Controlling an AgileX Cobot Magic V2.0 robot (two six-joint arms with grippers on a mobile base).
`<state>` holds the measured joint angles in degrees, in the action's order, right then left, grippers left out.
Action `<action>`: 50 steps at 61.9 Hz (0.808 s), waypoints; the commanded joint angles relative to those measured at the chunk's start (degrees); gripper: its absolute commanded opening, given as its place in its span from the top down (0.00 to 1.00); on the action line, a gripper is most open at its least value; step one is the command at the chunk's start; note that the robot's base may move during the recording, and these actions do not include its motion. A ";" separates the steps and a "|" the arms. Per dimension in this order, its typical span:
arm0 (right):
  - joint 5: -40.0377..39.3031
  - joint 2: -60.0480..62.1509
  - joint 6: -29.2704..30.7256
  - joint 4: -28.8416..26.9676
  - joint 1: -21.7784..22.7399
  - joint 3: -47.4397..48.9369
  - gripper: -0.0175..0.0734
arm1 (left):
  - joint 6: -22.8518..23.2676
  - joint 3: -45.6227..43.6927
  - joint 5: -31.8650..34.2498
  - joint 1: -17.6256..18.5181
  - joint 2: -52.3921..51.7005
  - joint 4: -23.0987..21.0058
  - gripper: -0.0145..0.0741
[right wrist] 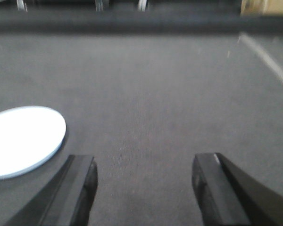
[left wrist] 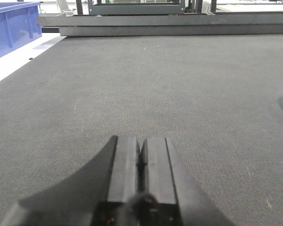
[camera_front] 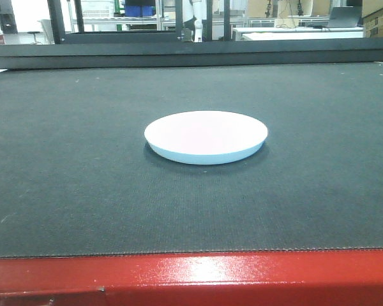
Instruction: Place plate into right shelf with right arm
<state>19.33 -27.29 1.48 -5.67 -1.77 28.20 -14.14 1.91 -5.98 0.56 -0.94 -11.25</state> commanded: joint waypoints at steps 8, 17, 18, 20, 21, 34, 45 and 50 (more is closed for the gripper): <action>2.00 -19.92 -0.84 1.87 -6.61 15.94 0.19 | 0.14 0.48 4.34 0.29 -0.68 -0.22 0.89; 7.26 -33.98 -7.52 5.09 -13.75 27.32 0.19 | 0.14 0.48 4.34 0.29 -0.68 -0.22 0.89; 7.76 -35.33 -8.45 5.67 -14.50 28.36 0.19 | 0.14 0.48 4.34 0.29 -0.68 -0.22 0.89; 8.69 -37.95 -10.81 6.40 -15.42 30.97 0.19 | 0.14 0.48 4.34 0.29 -0.68 -0.22 0.89; 9.38 -39.94 -12.08 7.12 -16.09 32.02 0.19 | 0.14 0.48 4.34 0.29 -0.68 -0.22 0.89; 17.45 -59.22 -17.55 12.33 -20.70 47.69 0.19 | 0.14 0.48 4.34 0.29 -0.68 -0.22 0.89; 19.73 -71.81 -17.55 12.33 -21.48 57.15 0.19 | 0.14 0.48 4.34 0.29 -0.68 -0.22 0.89; 19.59 -75.85 -17.55 12.33 -21.48 59.28 0.19 | 0.14 0.48 4.34 0.29 -0.68 -0.22 0.89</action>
<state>40.79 -102.59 -15.89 5.36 -23.34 83.65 -14.14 1.91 -5.98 0.56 -0.94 -11.25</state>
